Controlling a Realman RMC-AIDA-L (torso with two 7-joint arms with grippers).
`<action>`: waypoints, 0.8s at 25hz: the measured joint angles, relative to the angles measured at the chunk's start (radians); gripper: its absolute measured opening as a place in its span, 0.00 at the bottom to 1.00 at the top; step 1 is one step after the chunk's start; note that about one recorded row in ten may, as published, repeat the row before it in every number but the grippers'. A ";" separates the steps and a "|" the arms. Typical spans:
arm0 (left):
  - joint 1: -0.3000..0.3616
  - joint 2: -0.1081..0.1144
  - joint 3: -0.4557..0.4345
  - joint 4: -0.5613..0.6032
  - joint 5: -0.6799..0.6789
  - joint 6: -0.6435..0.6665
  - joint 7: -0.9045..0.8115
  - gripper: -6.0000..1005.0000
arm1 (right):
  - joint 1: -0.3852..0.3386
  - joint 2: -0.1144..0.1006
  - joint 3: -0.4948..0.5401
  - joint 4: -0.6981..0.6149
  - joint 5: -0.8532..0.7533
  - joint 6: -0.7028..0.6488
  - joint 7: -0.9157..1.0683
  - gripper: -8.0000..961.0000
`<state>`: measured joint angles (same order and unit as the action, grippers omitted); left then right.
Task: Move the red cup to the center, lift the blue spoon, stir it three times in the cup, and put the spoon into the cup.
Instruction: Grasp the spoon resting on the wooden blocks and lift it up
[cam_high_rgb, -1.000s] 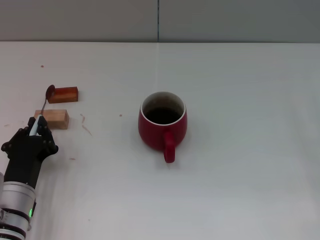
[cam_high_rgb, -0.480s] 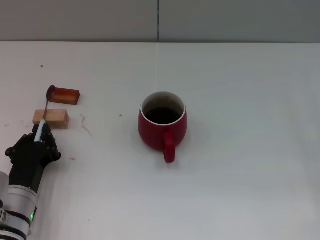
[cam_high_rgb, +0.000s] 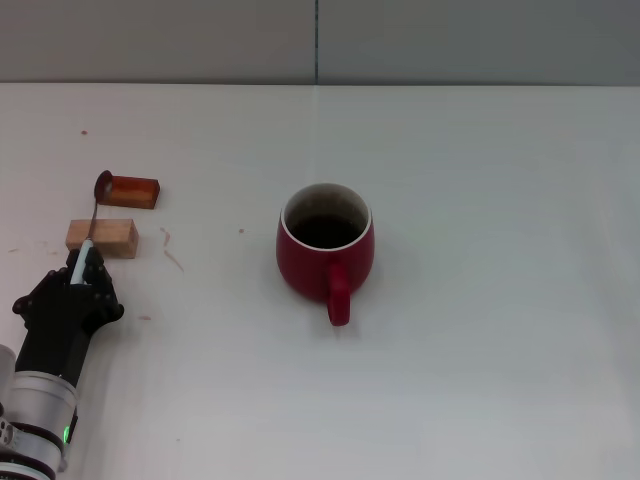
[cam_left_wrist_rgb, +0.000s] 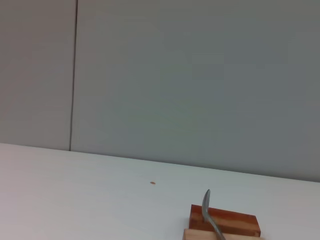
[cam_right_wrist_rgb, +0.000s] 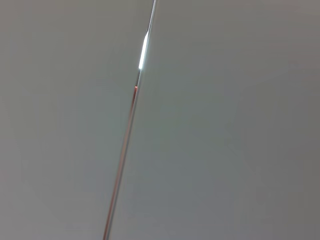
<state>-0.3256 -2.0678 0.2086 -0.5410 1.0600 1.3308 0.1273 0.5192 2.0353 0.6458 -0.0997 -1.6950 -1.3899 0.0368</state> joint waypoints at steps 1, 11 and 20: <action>-0.003 0.000 0.000 -0.001 0.000 0.001 -0.036 0.15 | -0.001 0.000 0.000 0.000 0.000 -0.001 0.000 0.68; 0.008 0.008 -0.002 0.038 0.100 0.006 -0.382 0.15 | -0.005 0.000 0.000 0.000 0.001 -0.002 0.000 0.68; 0.029 0.007 0.002 0.161 0.219 0.030 -0.821 0.15 | -0.005 0.000 0.000 0.000 0.001 -0.002 0.000 0.68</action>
<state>-0.2966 -2.0608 0.2108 -0.3804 1.2787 1.3609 -0.6934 0.5139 2.0355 0.6458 -0.0995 -1.6941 -1.3918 0.0368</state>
